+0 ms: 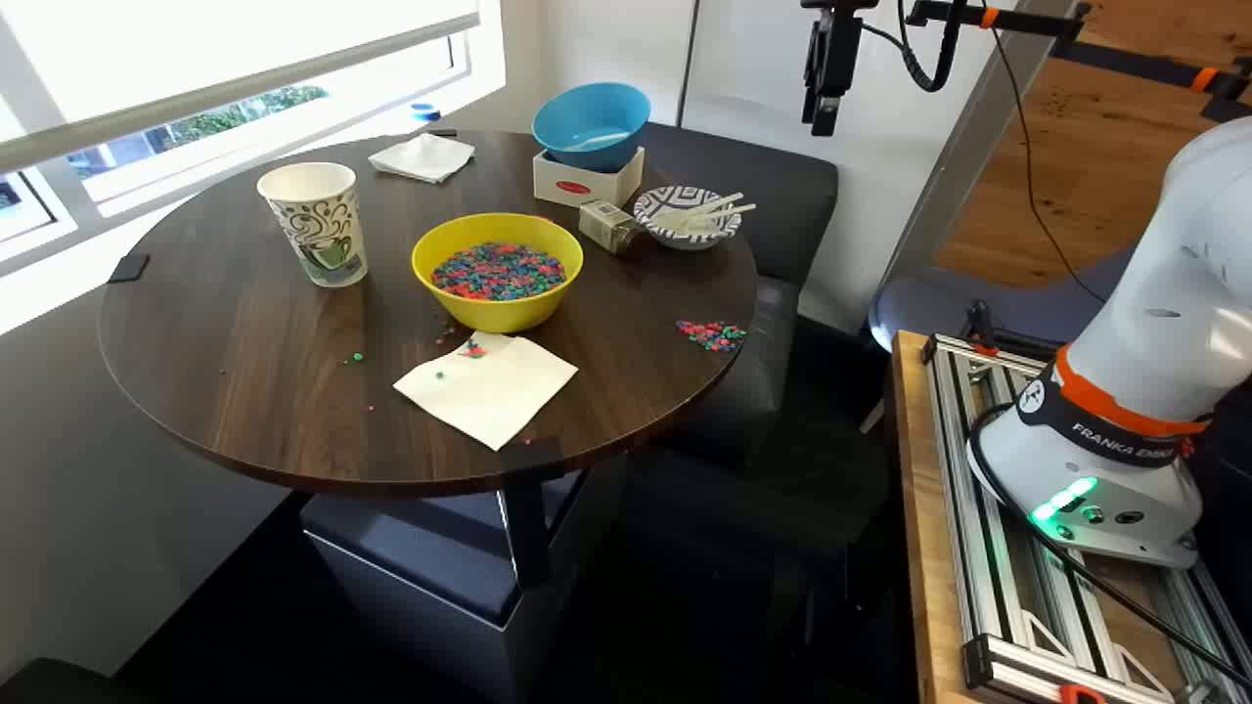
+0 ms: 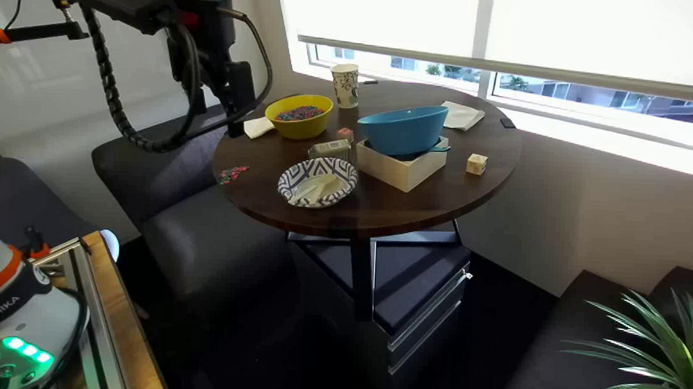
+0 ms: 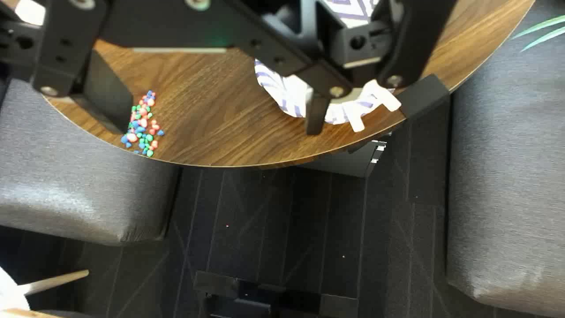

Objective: Put the dice in the cup

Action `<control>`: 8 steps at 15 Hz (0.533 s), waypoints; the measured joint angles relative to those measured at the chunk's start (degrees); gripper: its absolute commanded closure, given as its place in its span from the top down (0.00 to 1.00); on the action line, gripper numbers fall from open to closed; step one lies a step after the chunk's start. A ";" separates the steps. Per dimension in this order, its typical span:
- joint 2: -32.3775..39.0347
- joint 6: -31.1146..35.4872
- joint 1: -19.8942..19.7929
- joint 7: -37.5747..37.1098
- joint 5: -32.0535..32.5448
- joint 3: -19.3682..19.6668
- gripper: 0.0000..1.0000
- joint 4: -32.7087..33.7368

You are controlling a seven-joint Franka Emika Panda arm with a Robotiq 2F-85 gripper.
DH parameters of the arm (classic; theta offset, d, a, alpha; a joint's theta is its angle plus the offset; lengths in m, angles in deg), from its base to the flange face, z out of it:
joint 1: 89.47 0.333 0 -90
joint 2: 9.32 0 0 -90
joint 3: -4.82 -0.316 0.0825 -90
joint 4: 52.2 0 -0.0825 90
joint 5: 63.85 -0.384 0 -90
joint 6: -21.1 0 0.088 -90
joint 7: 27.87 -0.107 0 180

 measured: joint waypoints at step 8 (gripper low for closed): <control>0.06 0.97 -0.15 -1.56 -1.63 -1.06 1.00 -0.05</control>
